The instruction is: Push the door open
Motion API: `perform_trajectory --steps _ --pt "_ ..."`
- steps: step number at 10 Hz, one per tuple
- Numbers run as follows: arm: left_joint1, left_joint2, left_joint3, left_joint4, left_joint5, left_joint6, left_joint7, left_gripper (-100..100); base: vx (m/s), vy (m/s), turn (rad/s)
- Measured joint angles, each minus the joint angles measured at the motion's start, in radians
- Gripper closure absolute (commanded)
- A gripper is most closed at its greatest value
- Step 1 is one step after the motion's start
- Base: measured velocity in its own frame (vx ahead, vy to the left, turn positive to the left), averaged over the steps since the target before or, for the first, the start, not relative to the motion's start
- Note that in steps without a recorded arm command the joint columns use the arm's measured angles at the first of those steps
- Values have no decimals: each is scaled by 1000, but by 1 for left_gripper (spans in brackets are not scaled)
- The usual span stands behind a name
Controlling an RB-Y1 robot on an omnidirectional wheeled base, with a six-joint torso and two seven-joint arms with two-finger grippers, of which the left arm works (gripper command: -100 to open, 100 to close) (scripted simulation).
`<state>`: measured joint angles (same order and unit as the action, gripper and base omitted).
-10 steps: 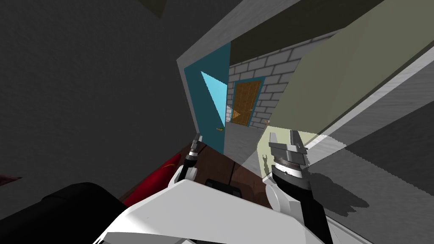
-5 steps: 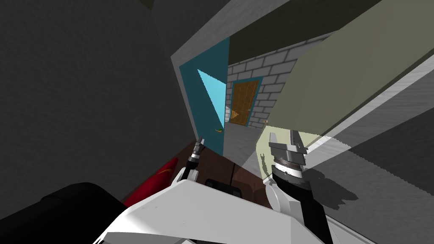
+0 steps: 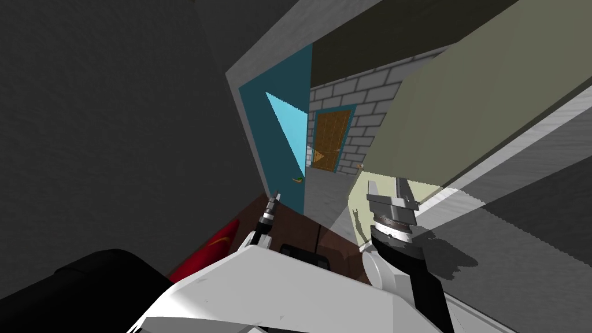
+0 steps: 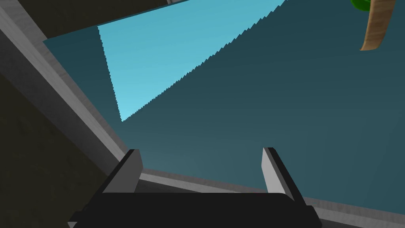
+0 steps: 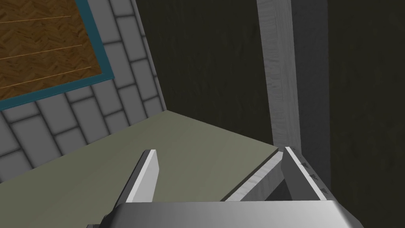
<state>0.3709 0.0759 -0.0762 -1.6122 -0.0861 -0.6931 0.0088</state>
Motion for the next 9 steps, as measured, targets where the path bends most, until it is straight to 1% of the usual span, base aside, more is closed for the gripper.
perform_trajectory --steps 1,4,5,7,9 --pt "1 2 -6 13 0 2 3 -100 89 39 -61" --pt "-23 -4 -20 96 0 -4 5 -100 93 52 -68" --pt "-26 -5 -25 121 0 -6 7 -100 84 66 -76" --pt "-29 -3 -34 164 1 -13 13 -100 87 46 -66" --pt "-35 -7 -44 220 1 -30 15 -100 92 42 -66"
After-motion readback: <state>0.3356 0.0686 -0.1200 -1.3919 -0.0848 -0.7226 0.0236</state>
